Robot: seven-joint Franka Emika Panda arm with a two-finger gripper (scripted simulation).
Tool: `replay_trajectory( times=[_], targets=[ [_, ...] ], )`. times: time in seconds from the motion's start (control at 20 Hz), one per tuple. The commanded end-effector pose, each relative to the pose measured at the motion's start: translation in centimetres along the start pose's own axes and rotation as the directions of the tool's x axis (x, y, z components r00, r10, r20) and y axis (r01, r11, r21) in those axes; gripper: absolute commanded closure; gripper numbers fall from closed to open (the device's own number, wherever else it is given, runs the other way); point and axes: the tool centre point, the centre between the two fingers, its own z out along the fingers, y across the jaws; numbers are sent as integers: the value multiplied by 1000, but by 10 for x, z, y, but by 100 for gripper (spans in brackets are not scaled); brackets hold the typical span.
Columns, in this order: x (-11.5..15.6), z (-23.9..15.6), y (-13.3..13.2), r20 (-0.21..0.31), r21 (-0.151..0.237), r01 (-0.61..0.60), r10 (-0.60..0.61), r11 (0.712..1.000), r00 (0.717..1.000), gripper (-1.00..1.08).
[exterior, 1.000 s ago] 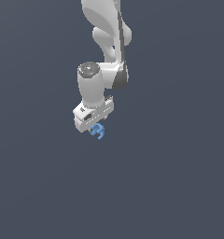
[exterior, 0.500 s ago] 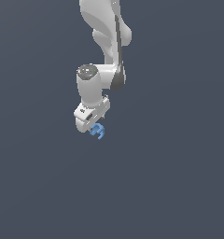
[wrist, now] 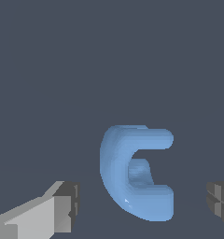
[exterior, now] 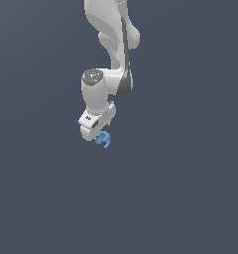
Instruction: Pick up the object and move it to a goal position.
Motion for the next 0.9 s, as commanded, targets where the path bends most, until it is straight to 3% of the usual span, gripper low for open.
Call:
replay_trajectory(
  times=[0.0, 0.75, 0.8, 0.85],
  targets=[
    [0, 3, 0, 0, 0, 0, 0, 1000, 1000, -92],
    [-1, 50, -1, 0, 0, 4, -4, 1000, 1000, -92],
    [-1, 50, -1, 0, 0, 4, -4, 1000, 1000, 108],
    [-1, 50, -1, 0, 0, 4, -4, 1000, 1000, 108]
  ],
)
